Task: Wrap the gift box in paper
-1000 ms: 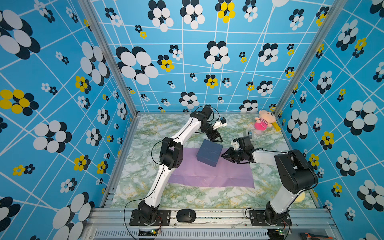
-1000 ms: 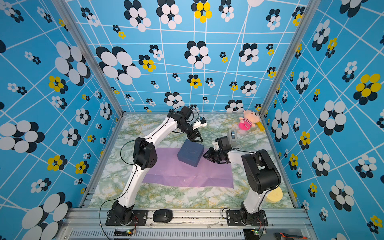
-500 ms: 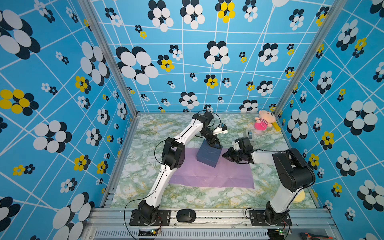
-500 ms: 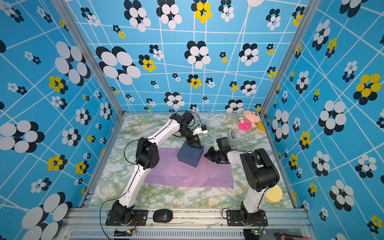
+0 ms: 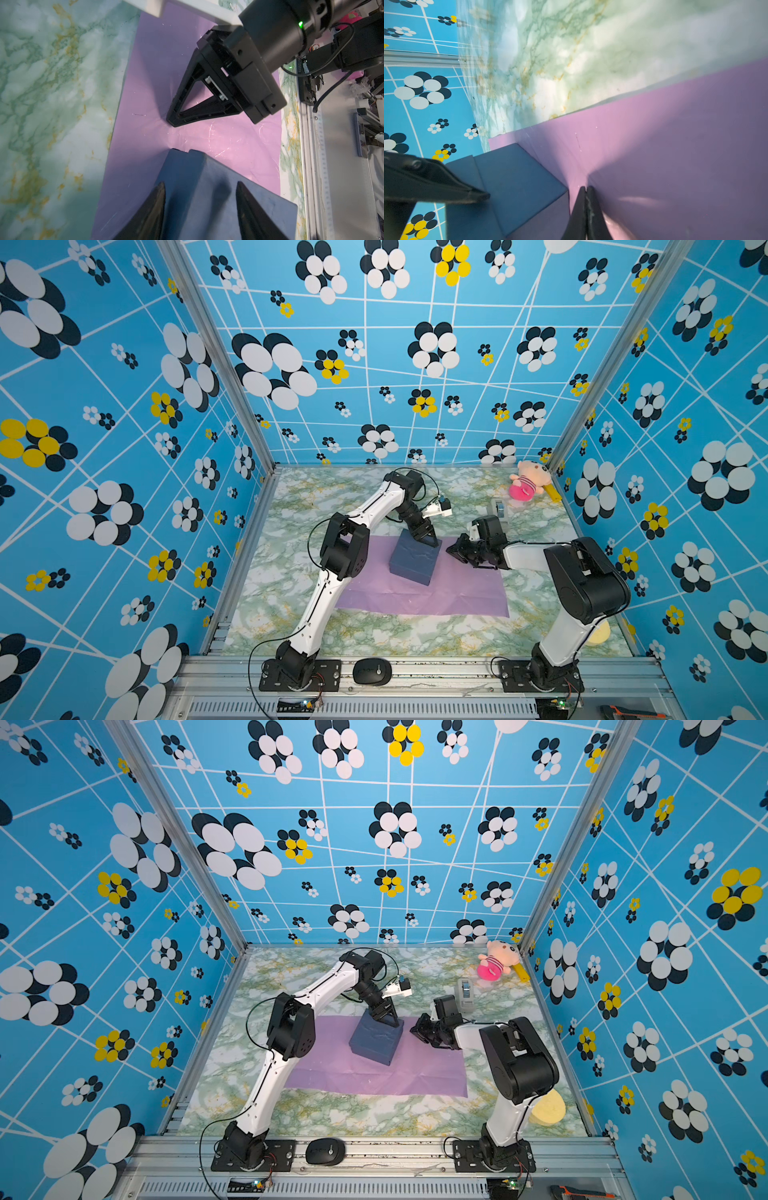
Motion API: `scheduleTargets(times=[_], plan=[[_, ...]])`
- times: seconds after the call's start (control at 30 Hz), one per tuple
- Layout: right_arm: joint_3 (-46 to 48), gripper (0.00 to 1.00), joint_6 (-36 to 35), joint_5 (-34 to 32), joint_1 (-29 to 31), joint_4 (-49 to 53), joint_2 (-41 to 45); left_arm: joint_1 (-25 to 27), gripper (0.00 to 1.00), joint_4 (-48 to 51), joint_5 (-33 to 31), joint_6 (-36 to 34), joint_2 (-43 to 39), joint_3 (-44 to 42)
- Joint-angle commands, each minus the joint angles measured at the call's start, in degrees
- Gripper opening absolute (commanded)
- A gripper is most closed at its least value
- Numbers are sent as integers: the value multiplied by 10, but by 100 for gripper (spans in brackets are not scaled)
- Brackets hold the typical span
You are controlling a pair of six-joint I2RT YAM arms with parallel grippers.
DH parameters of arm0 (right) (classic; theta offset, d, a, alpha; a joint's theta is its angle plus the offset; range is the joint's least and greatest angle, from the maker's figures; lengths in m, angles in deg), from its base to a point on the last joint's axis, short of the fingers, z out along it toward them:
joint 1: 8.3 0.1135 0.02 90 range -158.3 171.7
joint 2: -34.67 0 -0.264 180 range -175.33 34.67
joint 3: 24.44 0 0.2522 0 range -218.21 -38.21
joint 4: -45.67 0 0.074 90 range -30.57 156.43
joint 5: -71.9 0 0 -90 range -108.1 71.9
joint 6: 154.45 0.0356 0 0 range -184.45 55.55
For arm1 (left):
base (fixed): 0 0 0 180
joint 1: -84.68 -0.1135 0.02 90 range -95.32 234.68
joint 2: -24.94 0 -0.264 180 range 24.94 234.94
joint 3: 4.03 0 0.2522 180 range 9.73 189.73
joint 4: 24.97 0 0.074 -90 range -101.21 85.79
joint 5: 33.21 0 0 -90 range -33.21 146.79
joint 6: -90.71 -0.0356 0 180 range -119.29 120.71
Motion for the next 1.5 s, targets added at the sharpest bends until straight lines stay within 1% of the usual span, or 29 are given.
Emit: scheduleTargets(times=[0.0,0.17,0.4,0.47,0.53,0.6,0.67,0.73,0.8,0.83,0.9,0.97,1.07,1.13,1.27,1.47], plan=[[20,7,5,-59,0,41,-16,4,55,21,1,-10,-41,-22],[19,7,5,-62,0,41,-13,10,54,24,1,-9,-59,-41],[18,8,2,-63,0,42,-9,11,55,15,-18,18,-78,-63],[16,9,0,-63,1,43,-5,7,56,-11,-20,54,-88,-64],[13,9,-3,-64,1,46,0,0,61,-44,-25,114,-103,-65],[11,9,-8,-67,1,55,4,-10,62,-97,-48,187,-132,-84],[12,10,-10,-67,1,55,6,-26,63,-175,-70,256,-178,-139],[12,10,-11,-66,1,53,4,-41,64,-231,-64,285,-210,-192],[12,10,-10,-63,1,50,4,-48,66,-251,-60,267,-220,-221],[11,10,-11,-62,1,50,5,-47,66,-238,-58,243,-215,-218],[10,10,-12,-63,1,53,8,-44,68,-202,-49,210,-189,-193],[9,10,-13,-64,0,54,12,-41,70,-156,-41,186,-150,-151],[11,10,-13,-66,1,57,17,-37,70,-89,-48,158,-94,-91],[13,10,-14,-67,1,59,19,-36,71,-62,-46,145,-73,-70],[13,10,-14,-68,1,58,18,-37,70,-40,-24,129,-67,-73],[13,10,-15,-71,1,60,15,-41,70,-34,-5,118,-93,-122]])
